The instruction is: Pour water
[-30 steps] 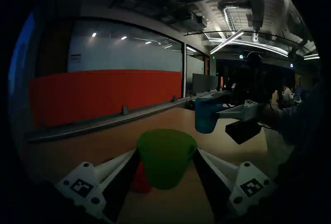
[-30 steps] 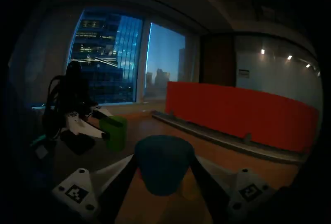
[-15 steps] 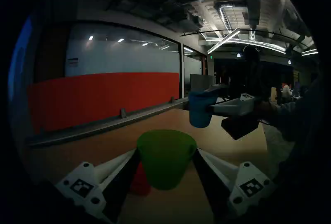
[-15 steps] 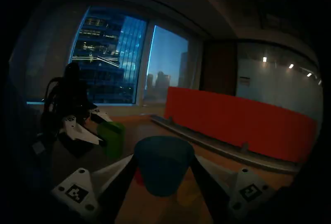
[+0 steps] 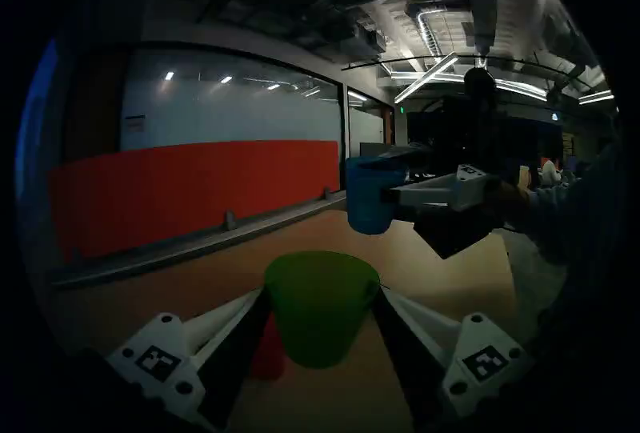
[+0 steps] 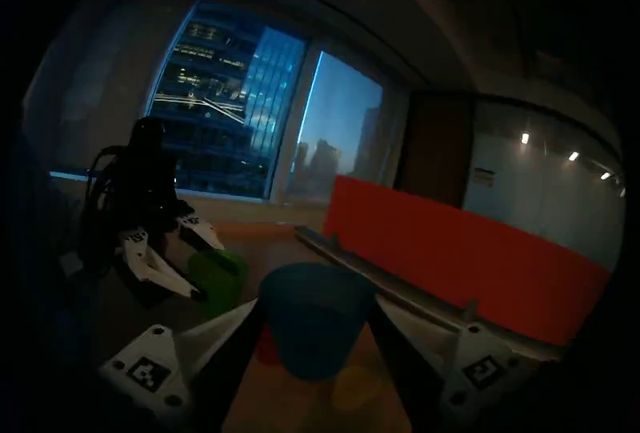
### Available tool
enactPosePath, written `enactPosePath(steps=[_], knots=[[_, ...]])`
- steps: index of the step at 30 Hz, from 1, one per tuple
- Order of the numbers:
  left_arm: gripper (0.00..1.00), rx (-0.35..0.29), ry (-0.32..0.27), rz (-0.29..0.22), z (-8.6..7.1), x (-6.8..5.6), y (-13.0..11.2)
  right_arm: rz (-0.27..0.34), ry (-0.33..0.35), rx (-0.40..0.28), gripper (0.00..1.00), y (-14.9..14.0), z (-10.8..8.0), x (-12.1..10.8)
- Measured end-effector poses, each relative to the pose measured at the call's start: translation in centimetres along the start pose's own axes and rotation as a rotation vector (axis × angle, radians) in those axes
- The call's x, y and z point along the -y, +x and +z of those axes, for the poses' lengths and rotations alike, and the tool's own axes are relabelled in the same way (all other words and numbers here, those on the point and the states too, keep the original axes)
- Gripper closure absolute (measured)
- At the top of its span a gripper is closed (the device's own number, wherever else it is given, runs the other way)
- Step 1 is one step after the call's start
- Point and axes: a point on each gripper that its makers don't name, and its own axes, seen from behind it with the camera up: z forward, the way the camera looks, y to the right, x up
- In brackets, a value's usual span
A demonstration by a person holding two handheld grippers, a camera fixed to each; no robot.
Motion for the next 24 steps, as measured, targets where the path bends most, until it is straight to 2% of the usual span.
enactPosePath(steps=[24], knots=[[0.14, -0.004, -0.027, -0.008, 0.9, -1.1, -0.1, -0.295, 0.007, 0.022, 0.09, 3.4, 2.4, -1.2]])
